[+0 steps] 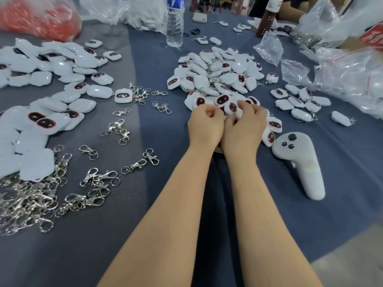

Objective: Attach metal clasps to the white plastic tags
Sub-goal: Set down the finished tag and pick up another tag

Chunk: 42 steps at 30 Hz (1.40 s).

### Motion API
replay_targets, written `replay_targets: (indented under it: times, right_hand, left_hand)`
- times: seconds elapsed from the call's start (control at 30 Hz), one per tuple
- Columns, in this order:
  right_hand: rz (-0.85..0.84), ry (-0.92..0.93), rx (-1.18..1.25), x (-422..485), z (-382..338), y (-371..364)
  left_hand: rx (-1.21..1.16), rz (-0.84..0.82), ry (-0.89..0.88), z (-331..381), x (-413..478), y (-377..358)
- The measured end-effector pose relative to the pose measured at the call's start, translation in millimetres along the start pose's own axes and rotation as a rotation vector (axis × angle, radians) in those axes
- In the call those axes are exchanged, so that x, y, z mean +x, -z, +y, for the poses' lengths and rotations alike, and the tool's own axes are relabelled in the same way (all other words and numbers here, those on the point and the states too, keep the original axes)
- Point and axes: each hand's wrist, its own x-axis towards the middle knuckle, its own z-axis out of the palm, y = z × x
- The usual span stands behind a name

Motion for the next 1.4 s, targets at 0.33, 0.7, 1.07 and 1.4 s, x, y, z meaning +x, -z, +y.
replay_targets:
  times: [0.33,0.7,1.07,1.4]
  right_hand:
    - [-0.397,0.133,0.235,-54,-68,-39]
    - [-0.863,0.506,-0.097,-144,-150,-102]
    - [-0.609,0.054,0.626,-114,-147,-89]
    - [-0.607,0.168,0.404,-88,-102,-81]
  left_hand:
    - [-0.121,0.397,-0.066,5,-11,98]
    - [-0.225,0.84,-0.113,2,-33,246]
    - [-0.038,0.593,-0.031,-5,-31,237]
    - [-0.628,0.265,0.239,-3,-34,209]
